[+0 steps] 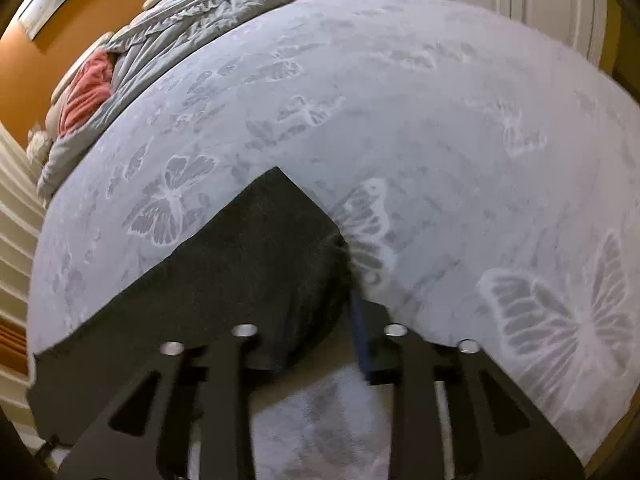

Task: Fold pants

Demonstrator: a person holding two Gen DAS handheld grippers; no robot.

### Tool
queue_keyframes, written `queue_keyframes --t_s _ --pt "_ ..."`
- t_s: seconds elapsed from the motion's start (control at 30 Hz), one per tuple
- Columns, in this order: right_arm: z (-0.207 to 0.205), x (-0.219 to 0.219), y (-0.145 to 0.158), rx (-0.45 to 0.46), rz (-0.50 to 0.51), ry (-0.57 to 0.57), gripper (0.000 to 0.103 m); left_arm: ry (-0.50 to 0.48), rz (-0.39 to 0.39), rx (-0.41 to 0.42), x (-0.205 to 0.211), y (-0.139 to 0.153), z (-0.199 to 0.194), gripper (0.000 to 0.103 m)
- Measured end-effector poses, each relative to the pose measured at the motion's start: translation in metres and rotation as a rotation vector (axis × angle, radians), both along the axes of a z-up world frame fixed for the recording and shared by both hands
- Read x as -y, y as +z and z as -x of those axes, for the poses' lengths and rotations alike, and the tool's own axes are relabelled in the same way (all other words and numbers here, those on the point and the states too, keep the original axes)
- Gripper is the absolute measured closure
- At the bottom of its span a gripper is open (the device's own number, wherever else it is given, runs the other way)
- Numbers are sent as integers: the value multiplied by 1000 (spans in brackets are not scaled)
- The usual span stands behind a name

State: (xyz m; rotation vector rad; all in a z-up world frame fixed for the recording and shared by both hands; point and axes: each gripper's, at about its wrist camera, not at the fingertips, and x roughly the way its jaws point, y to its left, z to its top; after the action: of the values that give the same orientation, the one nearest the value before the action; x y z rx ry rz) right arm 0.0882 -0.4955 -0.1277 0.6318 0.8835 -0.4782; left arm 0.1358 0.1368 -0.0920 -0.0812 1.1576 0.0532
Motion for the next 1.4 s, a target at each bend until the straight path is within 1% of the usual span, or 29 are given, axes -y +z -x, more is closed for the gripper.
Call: queue_keyframes --t_s 0.03,0.07,0.13,0.17,0.2,0.23,0.27,0.3,0.37,0.47,0.57,0.6,0.67,0.7,0.73,0.8,0.83,0.87,0.9,0.97,1.0,1.03,1.1,1.13,1.2,1.23,1.27,1.33,1.4 --pt "2 3 -2 10 -21 -6 50 7 15 24 -2 6 2 25" --pt "1 5 -5 22 -45 -11 47 15 25 46 -4 10 3 25" --pt "2 4 -6 21 -48 -10 47 32 35 78 -6 17 3 25" --pt "1 3 -5 23 -35 -9 50 36 38 85 -6 18 3 25" --pt "-3 2 -5 20 -25 -7 60 39 44 89 -5 19 2 25" --pt "-4 1 -5 13 -22 -8 64 40 48 87 -4 18 1 25" --pt "-6 1 -5 -2 -17 -20 79 41 52 81 -3 18 0 25" --pt "-6 0 -5 -5 -17 -27 91 40 55 74 -1 16 -2 25" --pt "-7 -1 1 35 -49 -39 92 40 51 57 1 13 -4 25" --pt "-10 -19 33 156 -45 -22 92 43 54 47 -1 11 -5 25" --pt "-20 -66 82 324 -55 97 93 57 73 48 -5 13 -3 25" --pt "-26 -91 98 374 -57 166 93 63 84 47 -7 13 -3 25" --pt "-36 -139 120 435 -57 292 92 72 120 49 -10 14 -4 25" --pt "-45 -178 131 463 -71 394 92 73 129 51 -11 15 -4 25" --pt "-50 -204 136 480 -91 467 89 73 135 59 -11 16 -3 25" --pt "-60 -279 146 487 -145 683 75 65 130 73 -11 19 -1 25" --pt "-60 -301 152 491 -143 743 74 58 130 82 -11 22 1 25" --pt "-53 -327 167 535 -121 812 64 55 133 92 -12 24 3 25" --pt "-46 -337 178 581 -92 831 42 55 136 101 -14 26 5 25" --pt "-23 -345 206 714 -6 828 19 55 142 118 -21 31 8 25" --pt "-13 -343 215 758 30 817 19 57 144 126 -24 33 10 25" --pt "-5 -338 221 770 83 799 19 58 146 132 -27 34 11 25" --pt "-5 -328 216 721 145 772 19 61 150 136 -33 35 12 25" --pt "-6 -315 203 666 185 732 19 62 160 136 -34 35 13 25" --pt "-19 -293 172 541 197 658 19 57 186 134 -35 35 14 25" --pt "-32 -277 148 421 182 598 19 45 214 134 -33 35 15 25" --pt "-43 -265 130 316 163 557 22 31 244 135 -30 36 15 25" --pt "-59 -243 96 140 144 488 24 -14 336 145 -17 37 12 25" --pt "-61 -229 75 46 155 451 24 -66 412 139 4 35 3 25"
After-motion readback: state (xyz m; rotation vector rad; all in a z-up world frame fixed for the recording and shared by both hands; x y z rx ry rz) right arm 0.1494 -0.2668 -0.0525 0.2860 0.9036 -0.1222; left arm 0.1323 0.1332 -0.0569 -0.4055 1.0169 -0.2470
